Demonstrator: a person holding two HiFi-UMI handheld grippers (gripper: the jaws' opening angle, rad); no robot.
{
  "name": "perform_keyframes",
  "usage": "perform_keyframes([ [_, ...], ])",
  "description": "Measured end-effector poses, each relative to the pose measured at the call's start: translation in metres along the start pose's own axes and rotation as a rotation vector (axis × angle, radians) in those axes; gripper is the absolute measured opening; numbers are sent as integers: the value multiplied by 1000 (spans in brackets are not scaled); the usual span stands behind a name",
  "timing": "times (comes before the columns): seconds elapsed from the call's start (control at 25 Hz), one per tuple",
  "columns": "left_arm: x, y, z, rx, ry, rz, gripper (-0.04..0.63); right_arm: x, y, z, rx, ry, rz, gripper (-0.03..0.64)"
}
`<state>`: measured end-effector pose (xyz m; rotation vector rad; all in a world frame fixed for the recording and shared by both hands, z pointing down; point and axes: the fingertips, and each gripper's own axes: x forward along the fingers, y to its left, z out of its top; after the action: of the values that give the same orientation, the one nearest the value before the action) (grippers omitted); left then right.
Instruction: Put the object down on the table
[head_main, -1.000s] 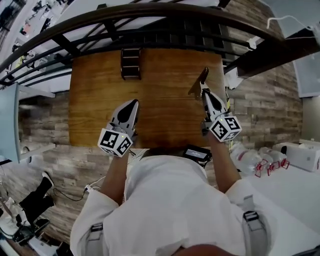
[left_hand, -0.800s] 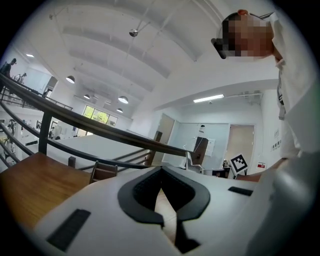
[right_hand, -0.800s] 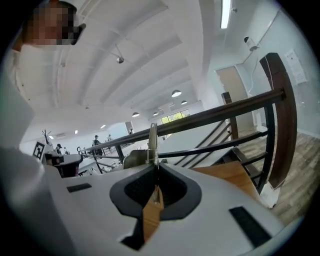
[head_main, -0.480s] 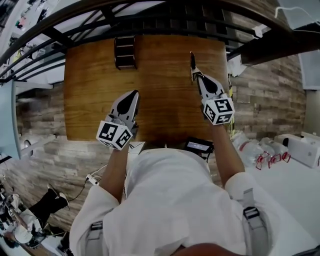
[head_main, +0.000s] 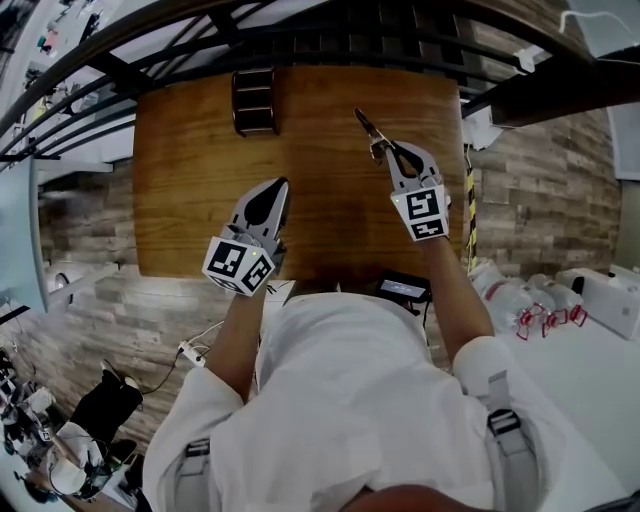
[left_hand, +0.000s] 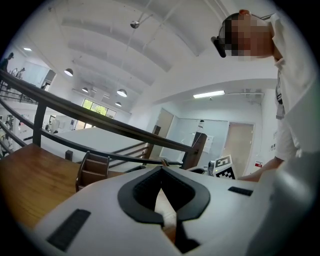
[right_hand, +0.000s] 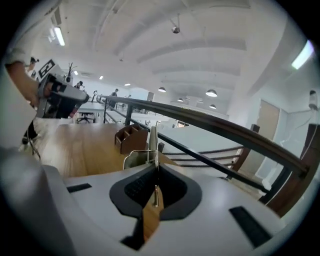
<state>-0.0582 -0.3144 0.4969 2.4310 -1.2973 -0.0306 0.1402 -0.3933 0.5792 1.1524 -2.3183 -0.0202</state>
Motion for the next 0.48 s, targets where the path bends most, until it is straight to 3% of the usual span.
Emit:
perform_keyframes([
  [0.24, 2, -1, -5, -8, 9, 3, 15, 18, 26, -31, -311, 125, 38, 26],
  [0.48, 2, -3, -11, -10, 15, -2, 15, 25, 28, -54, -420, 200, -1, 26],
])
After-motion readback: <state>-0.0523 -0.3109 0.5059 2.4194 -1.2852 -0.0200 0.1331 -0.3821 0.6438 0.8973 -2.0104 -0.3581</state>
